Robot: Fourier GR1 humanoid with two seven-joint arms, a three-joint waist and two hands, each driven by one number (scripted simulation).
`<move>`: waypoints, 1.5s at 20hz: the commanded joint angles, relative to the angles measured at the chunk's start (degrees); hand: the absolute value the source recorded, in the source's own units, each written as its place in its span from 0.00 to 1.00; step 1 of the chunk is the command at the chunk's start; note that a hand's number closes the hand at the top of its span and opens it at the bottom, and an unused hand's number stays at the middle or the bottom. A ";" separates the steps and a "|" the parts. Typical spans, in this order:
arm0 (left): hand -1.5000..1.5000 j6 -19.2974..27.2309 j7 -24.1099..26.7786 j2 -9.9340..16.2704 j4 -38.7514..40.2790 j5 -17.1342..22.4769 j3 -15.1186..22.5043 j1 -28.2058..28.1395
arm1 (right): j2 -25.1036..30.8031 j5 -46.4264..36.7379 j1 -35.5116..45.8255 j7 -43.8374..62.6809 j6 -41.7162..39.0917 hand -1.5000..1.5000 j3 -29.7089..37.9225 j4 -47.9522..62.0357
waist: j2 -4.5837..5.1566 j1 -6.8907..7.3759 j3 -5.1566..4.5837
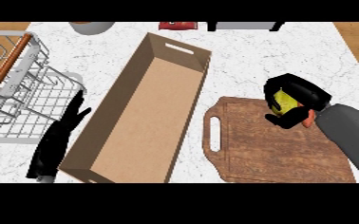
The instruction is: Pick the pear from the cutting board and place it in the cardboard box
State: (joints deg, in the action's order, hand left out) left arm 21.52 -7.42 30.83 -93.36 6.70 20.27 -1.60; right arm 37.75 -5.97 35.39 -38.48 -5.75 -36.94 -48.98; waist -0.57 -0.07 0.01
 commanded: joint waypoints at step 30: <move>0.50 2.84 -0.44 6.23 7.34 -0.47 -7.46 2.44 | -15.55 -2.21 18.01 50.13 10.44 1.00 1.91 -35.09 | 0.60 0.70 -0.18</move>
State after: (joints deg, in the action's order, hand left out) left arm 22.05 -7.48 31.82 -93.54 8.22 20.67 -1.59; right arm 28.49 -8.53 51.36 4.78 3.97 -33.72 -83.80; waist -0.57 -0.44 -0.02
